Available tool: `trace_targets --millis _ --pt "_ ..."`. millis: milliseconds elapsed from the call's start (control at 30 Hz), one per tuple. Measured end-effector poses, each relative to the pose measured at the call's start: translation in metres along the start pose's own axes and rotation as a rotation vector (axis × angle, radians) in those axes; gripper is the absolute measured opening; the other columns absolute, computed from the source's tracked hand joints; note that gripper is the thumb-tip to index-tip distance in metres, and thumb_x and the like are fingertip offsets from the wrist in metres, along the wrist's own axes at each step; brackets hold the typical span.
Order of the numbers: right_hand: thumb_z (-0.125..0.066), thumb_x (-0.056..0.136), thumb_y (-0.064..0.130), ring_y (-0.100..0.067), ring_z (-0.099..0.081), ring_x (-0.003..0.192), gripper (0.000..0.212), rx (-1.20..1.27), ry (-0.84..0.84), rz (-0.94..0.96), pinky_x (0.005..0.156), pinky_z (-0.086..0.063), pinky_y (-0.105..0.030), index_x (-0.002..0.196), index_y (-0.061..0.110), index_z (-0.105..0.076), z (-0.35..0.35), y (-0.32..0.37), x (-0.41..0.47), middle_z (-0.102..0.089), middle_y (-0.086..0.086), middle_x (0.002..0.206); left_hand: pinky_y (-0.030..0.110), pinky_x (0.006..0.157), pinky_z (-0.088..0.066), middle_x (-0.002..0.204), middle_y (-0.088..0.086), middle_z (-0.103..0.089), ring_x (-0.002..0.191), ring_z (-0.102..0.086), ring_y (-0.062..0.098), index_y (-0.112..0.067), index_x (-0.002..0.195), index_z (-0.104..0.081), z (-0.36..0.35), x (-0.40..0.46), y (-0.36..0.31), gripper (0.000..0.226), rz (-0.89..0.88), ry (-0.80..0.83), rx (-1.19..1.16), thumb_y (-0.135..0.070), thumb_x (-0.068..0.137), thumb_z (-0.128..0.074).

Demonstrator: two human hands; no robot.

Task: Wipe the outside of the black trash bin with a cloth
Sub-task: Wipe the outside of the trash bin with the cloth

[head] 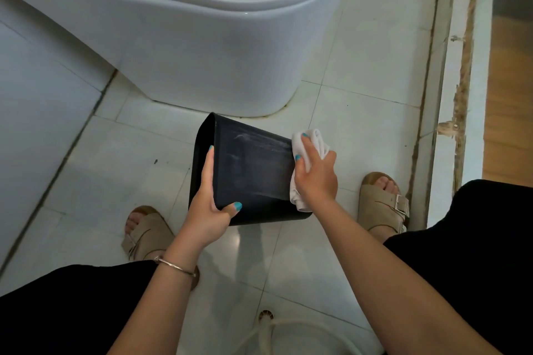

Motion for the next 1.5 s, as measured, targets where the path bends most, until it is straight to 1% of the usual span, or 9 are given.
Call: trace_targets --millis 200,367,567,700,833,1000,1267,1400,1500 --pt "-0.047 0.095 0.035 -0.028 -0.052 0.094 0.053 0.004 0.011 0.193 0.078 -0.052 -0.038 0.144 0.047 -0.031 -0.005 0.057 -0.026 -0.032 -0.009 0.131 0.032 0.105 -0.042 0.154 -0.017 -0.025 0.132 -0.039 0.004 -0.057 0.145 0.007 -0.005 0.0 -0.006 0.113 -0.037 0.003 0.056 0.006 0.085 -0.065" --pt "-0.049 0.094 0.036 -0.022 -0.047 0.084 0.053 0.017 0.094 0.477 0.065 -0.05 -0.035 0.143 0.049 -0.032 -0.011 0.092 -0.042 -0.035 -0.004 0.116 0.032 0.108 -0.039 0.151 -0.016 -0.033 0.132 -0.04 -0.003 -0.059 0.144 0.002 -0.003 -0.001 0.003 0.114 -0.046 -0.016 0.008 0.008 0.081 -0.067" --pt "-0.046 0.095 0.038 -0.023 -0.054 0.091 0.05 0.004 0.031 0.287 0.069 -0.047 -0.03 0.139 0.057 -0.03 -0.004 0.024 -0.018 -0.033 -0.001 0.128 0.004 0.087 -0.042 0.147 -0.018 -0.032 0.121 -0.042 -0.013 -0.049 0.148 -0.006 -0.001 -0.003 0.005 0.108 -0.022 -0.073 -0.071 0.01 0.081 -0.068" --pt "-0.041 0.097 0.039 -0.023 -0.052 0.078 0.048 -0.023 0.007 0.051 0.064 -0.047 -0.033 0.139 0.057 -0.028 0.002 -0.033 -0.001 -0.032 -0.003 0.129 0.012 0.092 -0.041 0.143 -0.025 -0.03 0.126 -0.035 -0.004 -0.05 0.149 -0.006 -0.003 0.001 0.001 0.108 -0.025 -0.04 -0.027 0.006 0.083 -0.069" --pt "-0.039 0.099 0.038 -0.027 -0.054 0.081 0.045 0.023 0.026 -0.128 0.071 -0.045 -0.033 0.14 0.053 -0.032 -0.004 -0.049 0.005 -0.033 -0.006 0.129 0.012 0.089 -0.039 0.139 -0.031 -0.027 0.126 -0.031 -0.004 -0.052 0.148 -0.001 0.003 0.003 0.003 0.109 0.001 -0.022 -0.017 0.005 0.084 -0.068" --pt "-0.045 0.096 0.034 -0.032 -0.057 0.09 0.05 0.033 0.023 0.035 0.073 -0.043 -0.03 0.142 0.049 -0.034 -0.008 0.0 -0.003 -0.03 -0.006 0.138 0.012 0.091 -0.038 0.147 -0.024 -0.025 0.13 -0.032 -0.003 -0.056 0.146 0.002 0.003 0.005 0.001 0.111 -0.026 -0.023 0.009 0.006 0.084 -0.067" --pt "-0.049 0.096 0.033 -0.025 -0.052 0.097 0.054 0.036 0.068 0.406 0.078 -0.052 -0.035 0.145 0.045 -0.032 -0.014 0.065 -0.028 -0.034 -0.007 0.127 0.021 0.096 -0.043 0.145 -0.018 -0.036 0.125 -0.045 -0.003 -0.061 0.141 -0.001 0.007 0.007 0.001 0.112 -0.05 -0.037 0.011 0.008 0.083 -0.067" --pt "-0.046 0.096 0.036 -0.023 -0.055 0.092 0.051 0.084 0.061 0.317 0.075 -0.052 -0.032 0.141 0.054 -0.031 -0.015 0.046 -0.017 -0.031 -0.001 0.128 0.008 0.084 -0.044 0.145 -0.017 -0.035 0.124 -0.044 -0.001 -0.058 0.144 -0.004 0.01 0.008 0.004 0.111 -0.029 -0.061 -0.012 0.007 0.082 -0.068" --pt "-0.043 0.096 0.037 -0.026 -0.057 0.087 0.047 0.113 0.026 0.122 0.075 -0.05 -0.032 0.138 0.056 -0.033 -0.013 0.026 -0.006 -0.031 -0.001 0.133 0.011 0.085 -0.042 0.147 -0.019 -0.033 0.13 -0.039 0.003 -0.057 0.146 -0.003 0.011 0.007 0.004 0.11 -0.018 -0.041 -0.024 0.007 0.083 -0.067"
Point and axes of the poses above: each hand's wrist, its own x-axis towards the middle knuckle, its own z-axis out of the back of the hand, y = z × x, the point moved 5 cm from there along x, towards the middle knuckle
